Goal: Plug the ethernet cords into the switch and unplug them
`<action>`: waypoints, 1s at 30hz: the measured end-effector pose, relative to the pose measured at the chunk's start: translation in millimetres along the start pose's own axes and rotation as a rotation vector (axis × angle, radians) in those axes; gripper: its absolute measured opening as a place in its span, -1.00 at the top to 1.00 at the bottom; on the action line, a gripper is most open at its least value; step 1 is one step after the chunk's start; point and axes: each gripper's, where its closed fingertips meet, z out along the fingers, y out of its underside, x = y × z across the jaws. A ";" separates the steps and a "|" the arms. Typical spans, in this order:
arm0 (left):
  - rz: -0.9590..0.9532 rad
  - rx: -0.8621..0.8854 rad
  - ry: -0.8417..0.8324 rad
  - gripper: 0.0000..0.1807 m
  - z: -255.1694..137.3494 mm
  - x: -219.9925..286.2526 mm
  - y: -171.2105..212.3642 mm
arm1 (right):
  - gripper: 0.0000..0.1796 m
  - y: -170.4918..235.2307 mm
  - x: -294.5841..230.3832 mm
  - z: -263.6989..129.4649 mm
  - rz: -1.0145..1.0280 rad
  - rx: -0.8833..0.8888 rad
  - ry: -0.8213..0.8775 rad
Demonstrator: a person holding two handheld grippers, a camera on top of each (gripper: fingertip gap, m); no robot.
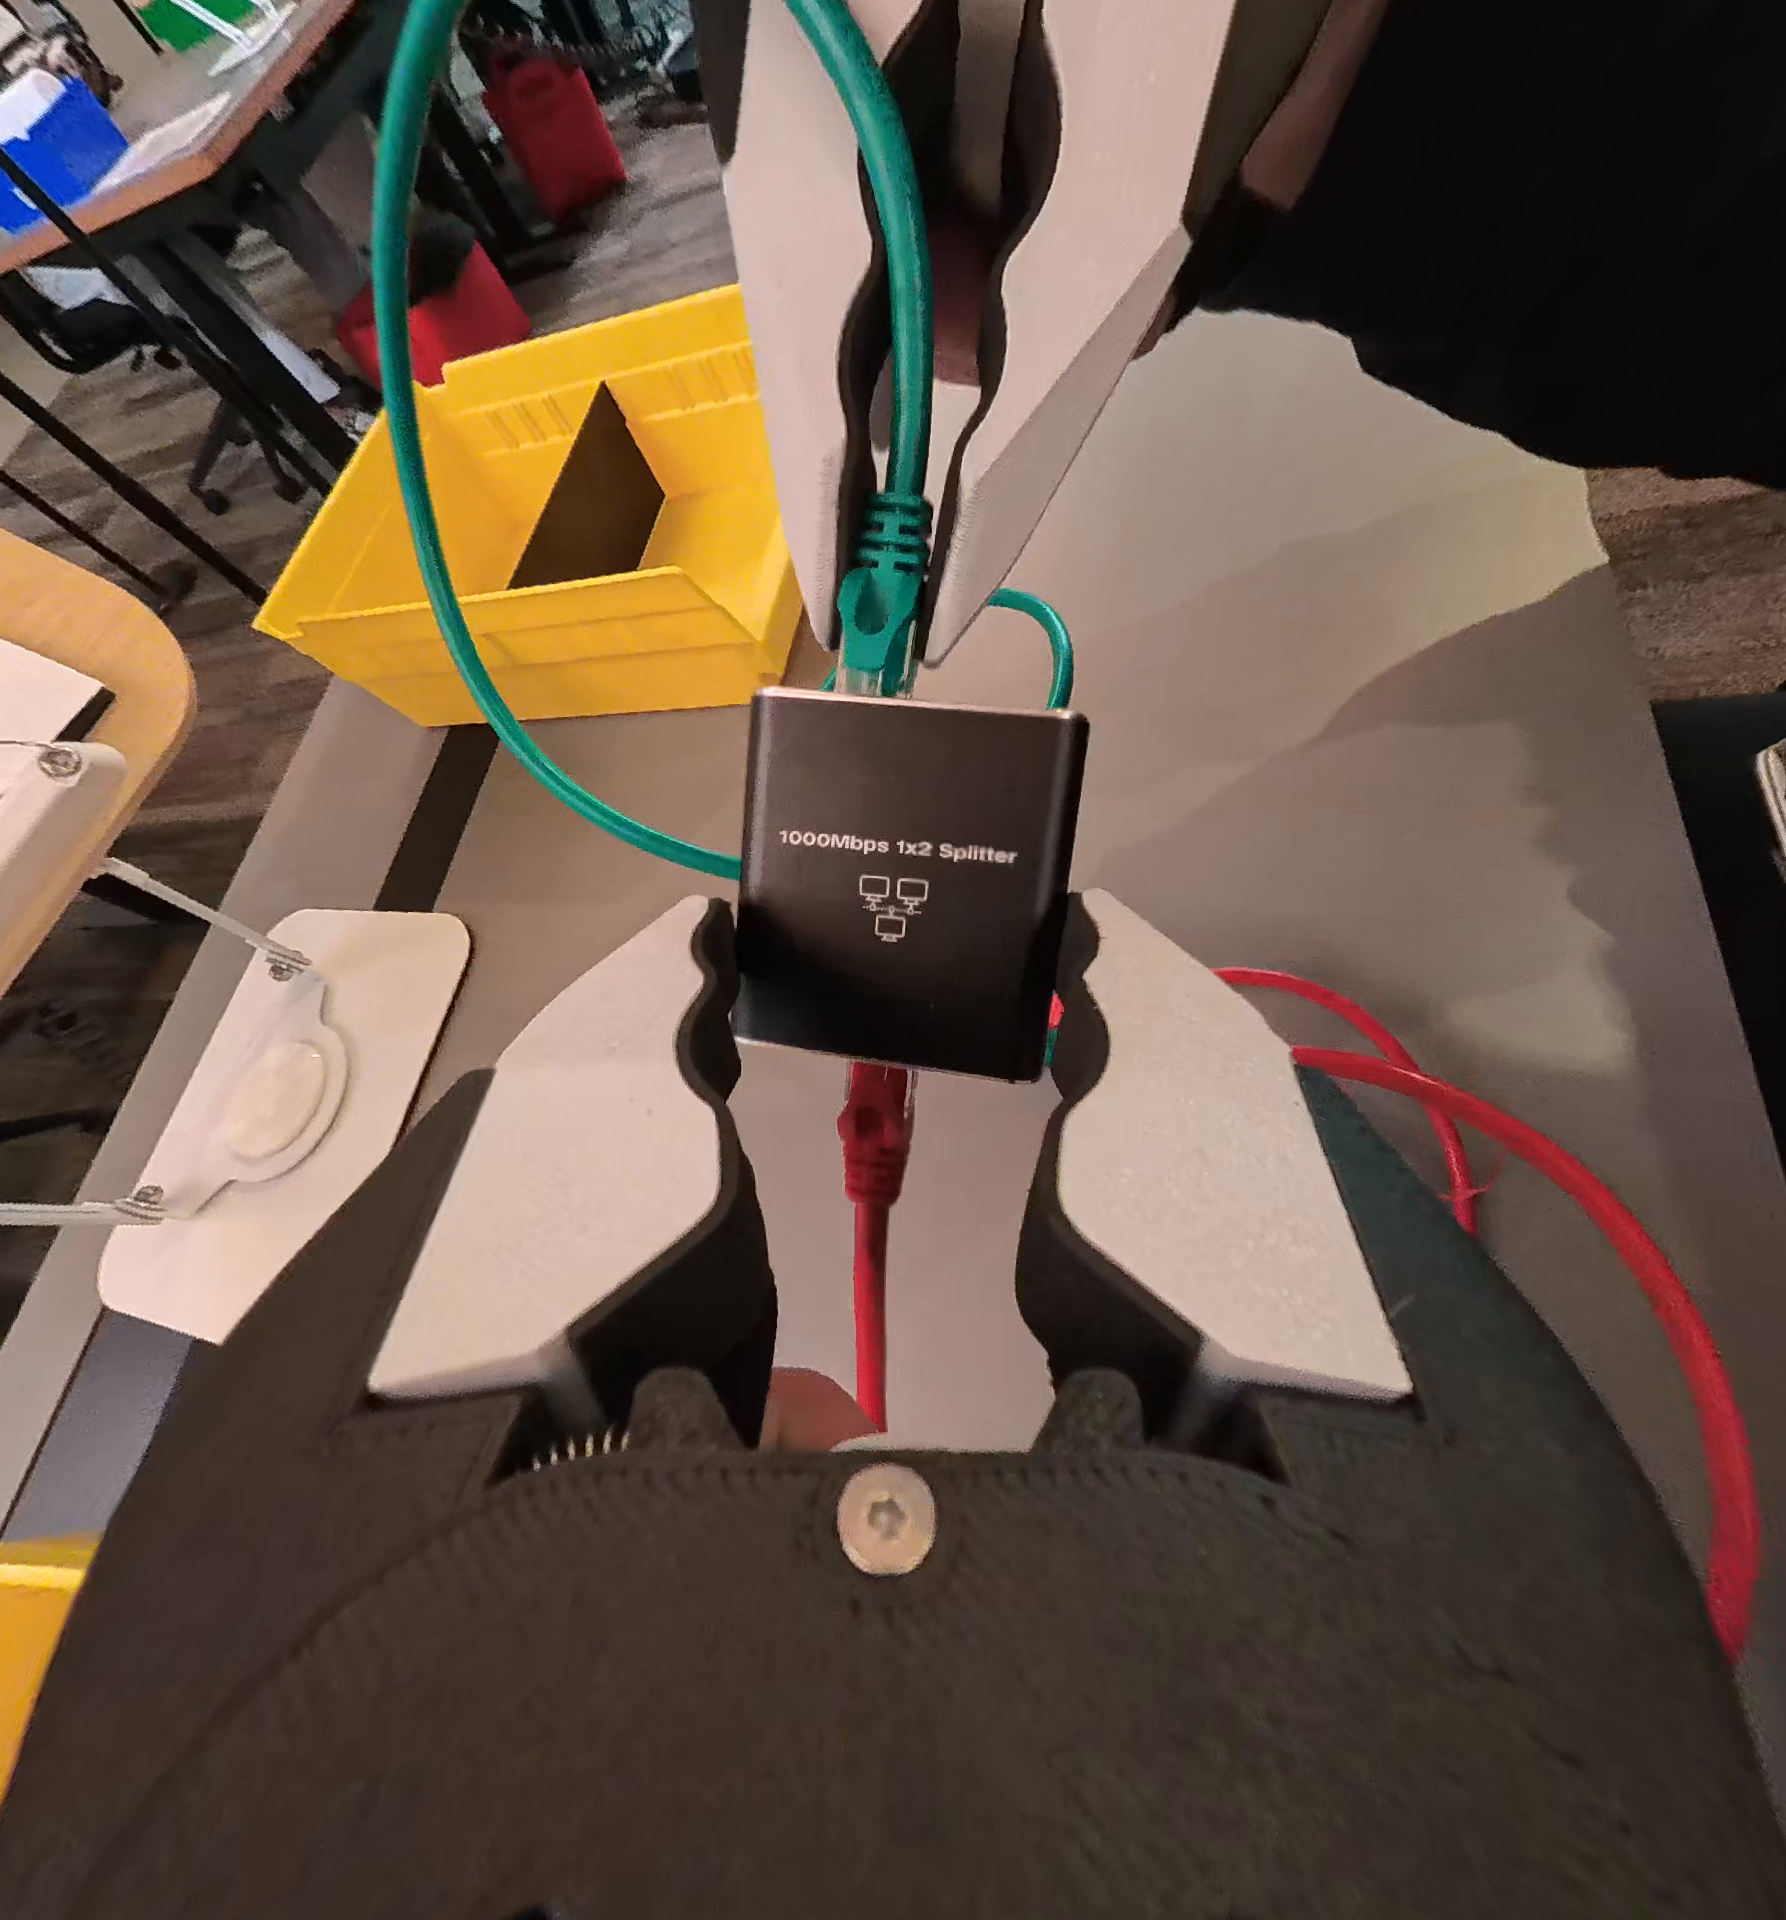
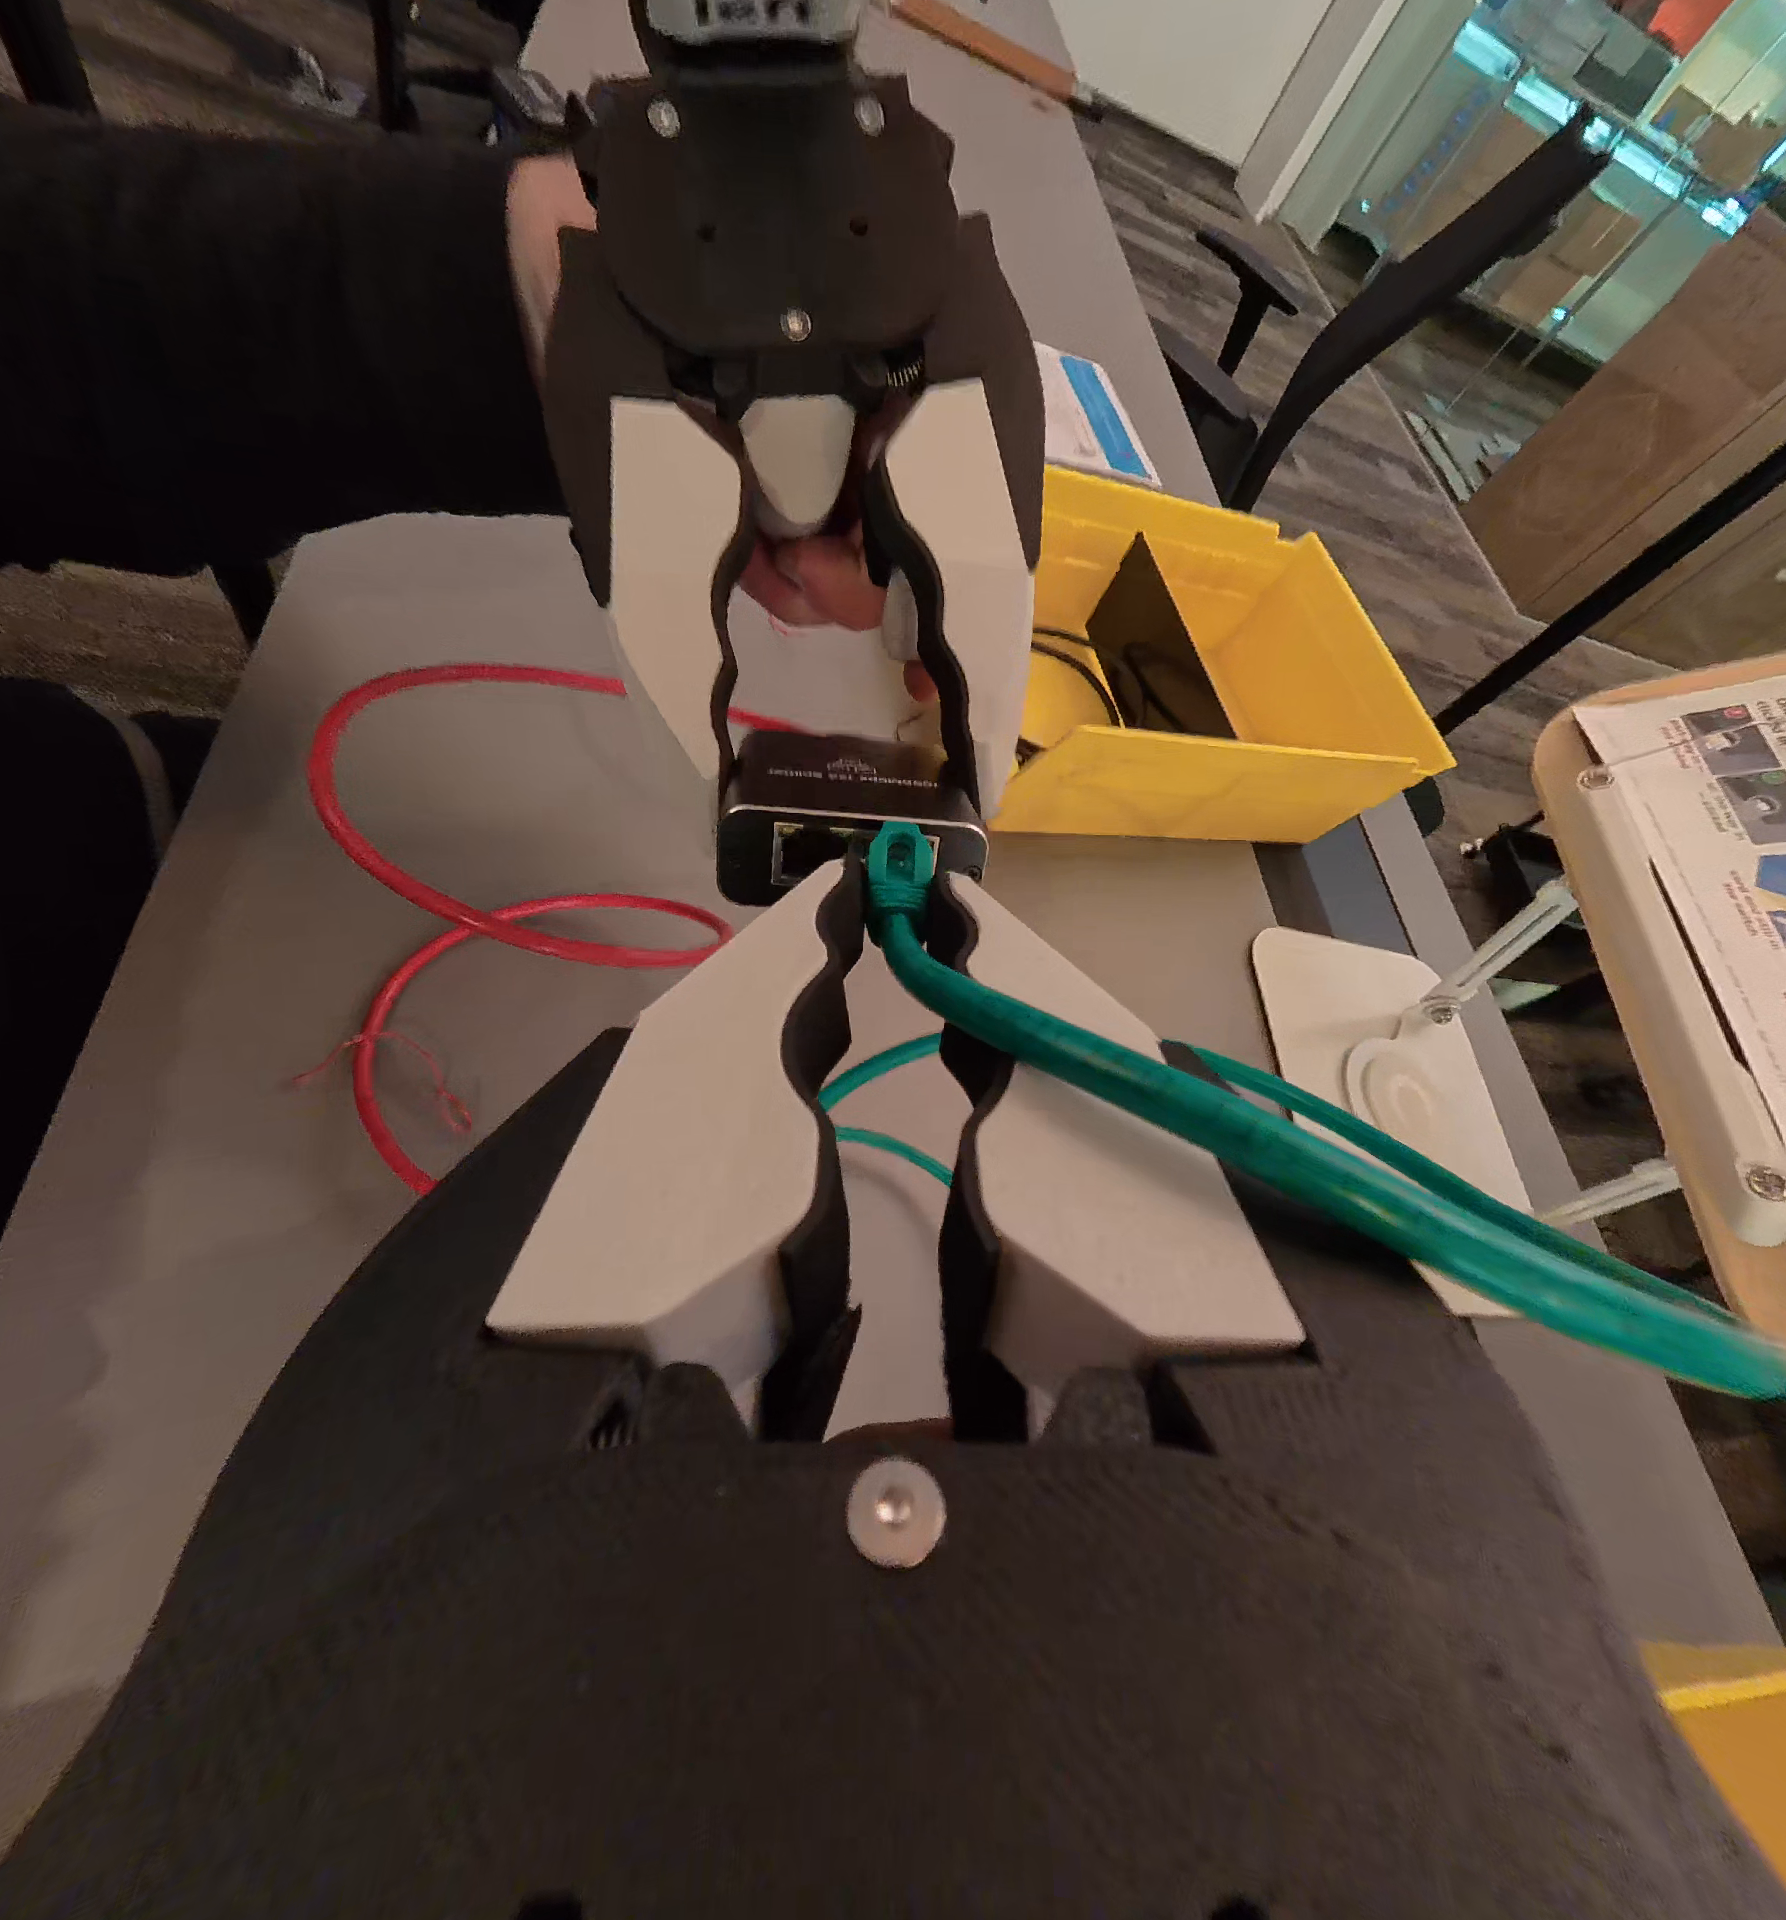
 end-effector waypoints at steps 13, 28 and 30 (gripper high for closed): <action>0.038 0.049 -0.016 0.40 -3.2 1.5 -14.2 | 0.89 8.2 1.4 1.7 0.008 0.010 -0.010; 0.078 0.044 -0.039 0.40 15.9 6.8 -20.6 | 0.89 -3.9 -1.7 -11.6 -0.011 0.056 -0.024; 0.080 0.044 -0.051 0.40 14.3 5.2 -21.6 | 0.89 0.6 0.4 -13.1 -0.001 0.049 -0.023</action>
